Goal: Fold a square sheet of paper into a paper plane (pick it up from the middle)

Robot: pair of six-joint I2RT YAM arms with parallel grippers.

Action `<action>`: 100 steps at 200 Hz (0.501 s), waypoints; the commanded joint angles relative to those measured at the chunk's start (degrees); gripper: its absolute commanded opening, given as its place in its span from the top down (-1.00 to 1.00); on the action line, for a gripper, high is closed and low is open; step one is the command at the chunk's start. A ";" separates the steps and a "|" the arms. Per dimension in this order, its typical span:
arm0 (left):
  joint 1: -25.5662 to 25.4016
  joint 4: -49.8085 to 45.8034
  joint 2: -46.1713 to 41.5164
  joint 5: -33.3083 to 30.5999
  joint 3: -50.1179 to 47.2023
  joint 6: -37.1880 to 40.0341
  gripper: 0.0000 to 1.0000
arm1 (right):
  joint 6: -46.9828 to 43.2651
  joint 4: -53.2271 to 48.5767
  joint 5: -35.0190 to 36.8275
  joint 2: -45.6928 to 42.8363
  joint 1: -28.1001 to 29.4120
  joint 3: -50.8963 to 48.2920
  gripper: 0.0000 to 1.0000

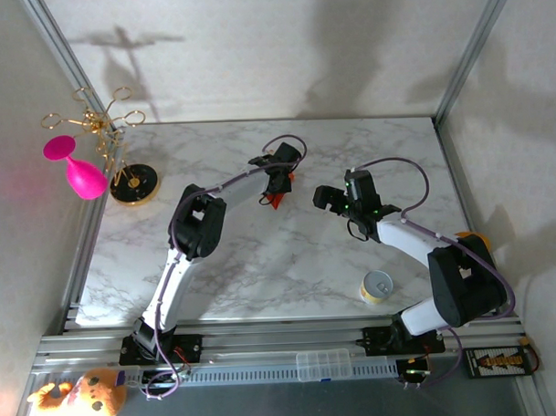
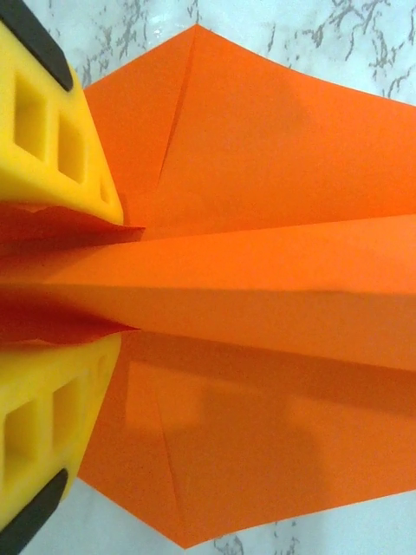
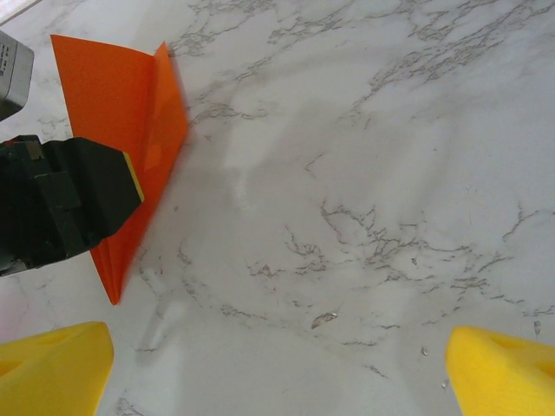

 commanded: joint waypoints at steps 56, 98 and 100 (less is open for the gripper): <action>-0.14 -3.31 -3.47 -1.87 2.08 -4.19 0.20 | -0.46 0.58 -0.42 -0.32 -0.25 2.22 -0.97; -0.08 -3.25 -6.73 -2.78 1.88 -4.65 0.15 | 0.36 -0.39 1.48 -0.68 -0.28 2.66 -0.97; -0.13 -3.27 -6.84 -2.87 1.84 -4.70 0.15 | 0.36 -0.39 1.55 -0.75 -0.23 2.66 -0.97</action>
